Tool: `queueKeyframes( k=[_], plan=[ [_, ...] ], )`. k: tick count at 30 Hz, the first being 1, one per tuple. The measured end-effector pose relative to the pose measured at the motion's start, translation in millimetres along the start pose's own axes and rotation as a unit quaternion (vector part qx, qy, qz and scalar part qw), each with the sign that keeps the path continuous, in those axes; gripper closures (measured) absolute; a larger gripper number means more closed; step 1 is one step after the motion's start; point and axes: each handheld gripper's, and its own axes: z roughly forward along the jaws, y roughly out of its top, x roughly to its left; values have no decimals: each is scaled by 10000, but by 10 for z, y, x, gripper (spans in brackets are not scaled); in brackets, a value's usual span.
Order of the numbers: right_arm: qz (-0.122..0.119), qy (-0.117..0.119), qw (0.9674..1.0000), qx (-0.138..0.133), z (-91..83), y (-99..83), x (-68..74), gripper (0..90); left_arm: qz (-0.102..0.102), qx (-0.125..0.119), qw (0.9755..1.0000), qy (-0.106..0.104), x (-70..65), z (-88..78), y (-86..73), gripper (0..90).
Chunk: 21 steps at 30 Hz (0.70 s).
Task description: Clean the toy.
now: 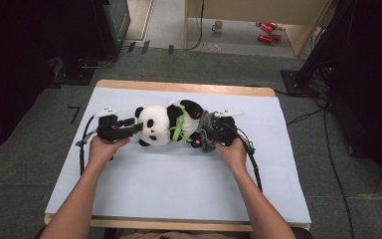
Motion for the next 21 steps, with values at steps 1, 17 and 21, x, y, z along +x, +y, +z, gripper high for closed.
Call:
queueKeyframes(
  k=[1, 17, 21],
  plan=[
    [15, 4, 10000, 3, -3, 1, 0, 752, 35, 19, 10000, 1, 3, -27, 7, 437],
    [99, -71, 9999, -96, -2, 13, -89, 705, 118, 292, 9991, -299, 22, 64, -130, 419],
    [276, -261, 9993, 13, -80, 14, -221, 726, 8, 185, 9997, -184, 57, 73, -125, 444]
  ],
)
